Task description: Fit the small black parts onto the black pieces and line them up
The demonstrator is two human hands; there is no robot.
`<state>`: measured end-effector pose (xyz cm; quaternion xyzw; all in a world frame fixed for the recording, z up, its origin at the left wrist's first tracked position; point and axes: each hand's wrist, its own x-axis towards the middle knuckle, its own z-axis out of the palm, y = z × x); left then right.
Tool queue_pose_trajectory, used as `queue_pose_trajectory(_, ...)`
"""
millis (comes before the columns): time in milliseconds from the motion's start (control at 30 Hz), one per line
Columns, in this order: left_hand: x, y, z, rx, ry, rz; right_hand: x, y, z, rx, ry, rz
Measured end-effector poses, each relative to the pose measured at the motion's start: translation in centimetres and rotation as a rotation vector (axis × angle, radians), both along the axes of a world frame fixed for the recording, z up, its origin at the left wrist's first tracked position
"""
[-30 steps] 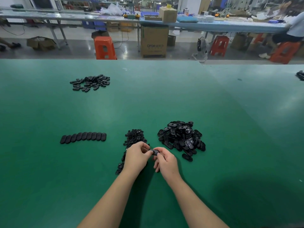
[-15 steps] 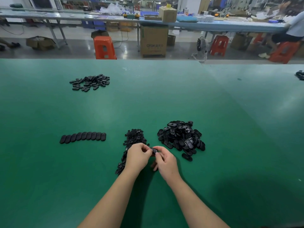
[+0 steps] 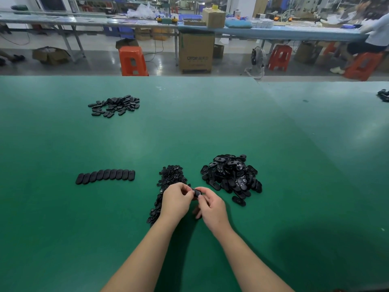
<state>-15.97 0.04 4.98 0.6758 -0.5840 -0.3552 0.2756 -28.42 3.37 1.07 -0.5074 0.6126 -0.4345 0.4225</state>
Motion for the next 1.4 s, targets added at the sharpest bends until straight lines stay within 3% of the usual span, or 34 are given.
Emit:
queue_pose_trajectory(467, 0.4, -0.1, -0.2, -0.152, -0.191, -0.121, 0.0, -0.3, -0.7, 0.0, -0.077, -0.014)
queue_pose_trajectory(733, 0.4, 0.9, -1.1, -0.241, -0.149, -0.149, 0.0, -0.3, -0.5, -0.018, -0.087, -0.008)
queue_pose_trajectory(1067, 0.6, 0.8, -0.6, -0.072, 0.096, -0.128, 0.0, -0.2, -0.1, -0.015, -0.083, -0.009)
queue_pose_trajectory(1400, 0.3, 0.7, -0.3, -0.072, 0.039, -0.092, 0.0, -0.3, -0.1, 0.0, -0.083, -0.026)
